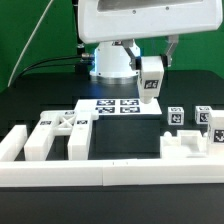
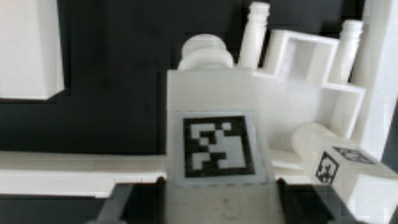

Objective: Assemble chair

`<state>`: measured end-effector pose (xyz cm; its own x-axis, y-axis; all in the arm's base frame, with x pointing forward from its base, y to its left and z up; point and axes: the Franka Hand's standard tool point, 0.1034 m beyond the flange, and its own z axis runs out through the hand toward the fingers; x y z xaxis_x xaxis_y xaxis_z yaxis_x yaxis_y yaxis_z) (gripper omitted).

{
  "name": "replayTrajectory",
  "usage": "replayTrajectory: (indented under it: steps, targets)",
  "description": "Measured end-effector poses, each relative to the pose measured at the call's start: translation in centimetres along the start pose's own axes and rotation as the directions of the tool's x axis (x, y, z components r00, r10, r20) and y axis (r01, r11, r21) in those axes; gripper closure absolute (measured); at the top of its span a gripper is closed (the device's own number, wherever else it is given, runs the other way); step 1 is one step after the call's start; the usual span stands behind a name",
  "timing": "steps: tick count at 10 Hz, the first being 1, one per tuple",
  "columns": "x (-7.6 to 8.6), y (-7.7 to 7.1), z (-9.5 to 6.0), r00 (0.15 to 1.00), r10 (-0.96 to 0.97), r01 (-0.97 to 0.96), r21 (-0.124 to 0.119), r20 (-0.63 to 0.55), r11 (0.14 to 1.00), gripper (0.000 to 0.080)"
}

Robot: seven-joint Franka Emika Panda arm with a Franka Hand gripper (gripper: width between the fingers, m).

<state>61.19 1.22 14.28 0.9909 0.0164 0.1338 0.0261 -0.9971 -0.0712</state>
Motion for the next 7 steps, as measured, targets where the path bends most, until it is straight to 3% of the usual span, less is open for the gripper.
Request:
replayTrajectory:
  steps: [3,5,6,7]
  targets:
    - [3.7,-0.3,-1.5,0.974,0.063,-0.061,0.018,-0.216,0.998,0.0512]
    - [3.7,-1.1,-1.5,0.950,0.080,-0.082,0.005,-0.303,0.997,0.0512]
    - [4.1,-0.4,-1.8,0.918,0.057,-0.075,-0.030,-0.393,0.997,0.0512]
    - [3.8,-0.1,-1.5,0.900,0.050,-0.078,-0.047,-0.433,0.996,0.0512]
